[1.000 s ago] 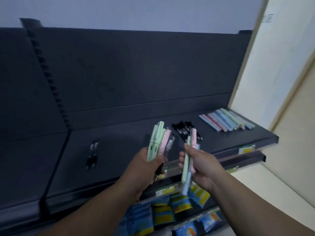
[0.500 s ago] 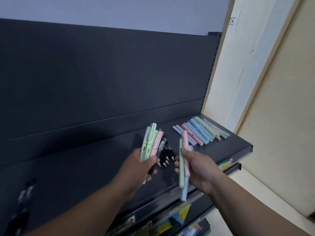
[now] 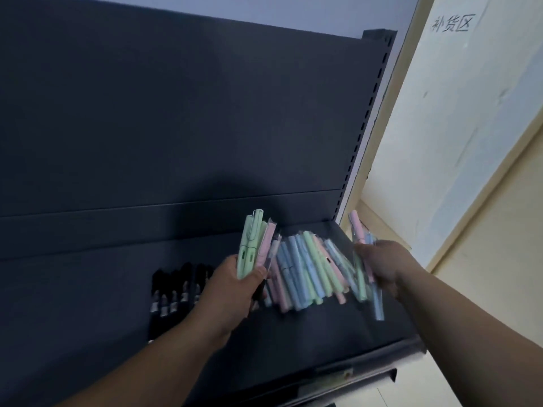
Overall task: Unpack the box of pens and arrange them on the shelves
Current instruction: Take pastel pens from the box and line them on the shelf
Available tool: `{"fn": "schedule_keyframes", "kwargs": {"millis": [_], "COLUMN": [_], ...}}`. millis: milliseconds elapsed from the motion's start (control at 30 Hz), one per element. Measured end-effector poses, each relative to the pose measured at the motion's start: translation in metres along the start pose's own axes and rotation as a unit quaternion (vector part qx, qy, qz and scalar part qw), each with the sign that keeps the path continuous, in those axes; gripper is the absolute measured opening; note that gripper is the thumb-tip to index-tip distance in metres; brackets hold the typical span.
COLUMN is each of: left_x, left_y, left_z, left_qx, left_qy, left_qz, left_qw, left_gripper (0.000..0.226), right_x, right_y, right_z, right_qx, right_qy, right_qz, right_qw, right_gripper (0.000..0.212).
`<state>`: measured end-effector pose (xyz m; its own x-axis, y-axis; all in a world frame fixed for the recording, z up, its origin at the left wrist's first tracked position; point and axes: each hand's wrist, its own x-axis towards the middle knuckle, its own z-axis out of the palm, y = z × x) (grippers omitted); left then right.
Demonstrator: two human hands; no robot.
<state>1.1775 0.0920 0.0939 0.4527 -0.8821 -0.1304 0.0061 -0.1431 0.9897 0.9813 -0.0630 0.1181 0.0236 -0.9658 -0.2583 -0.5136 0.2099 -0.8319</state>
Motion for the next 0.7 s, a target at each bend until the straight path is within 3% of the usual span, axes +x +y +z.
{"fn": "schedule_keyframes", "kwargs": {"millis": [267,367,500,700], "left_x": [0.018,0.021,0.026,0.03], "left_y": [-0.003,0.002,0.001,-0.002], "left_z": [0.052,0.064,0.074,0.077], "left_qx": [0.009,-0.002,-0.008,-0.009], "left_qy": [0.064,0.079,0.082,0.081], "left_qz": [-0.037,-0.042,-0.05,-0.057], "left_qw": [0.997,0.996,0.995,0.995], "left_gripper": [0.011,0.009,0.014,0.011], "right_x": [0.078,0.087,0.092,0.085], "right_y": [0.018,0.023,0.031,0.032], "right_z": [-0.016,-0.013,-0.012,-0.013], "right_qx": [-0.186,-0.158,-0.09,-0.101], "right_qy": [-0.075,-0.087,-0.119,-0.091], "right_qz": [-0.026,-0.025,-0.026,-0.049], "right_qw": [0.979,0.983,0.988,0.99], "right_gripper": [0.038,0.046,0.02,0.017]}}
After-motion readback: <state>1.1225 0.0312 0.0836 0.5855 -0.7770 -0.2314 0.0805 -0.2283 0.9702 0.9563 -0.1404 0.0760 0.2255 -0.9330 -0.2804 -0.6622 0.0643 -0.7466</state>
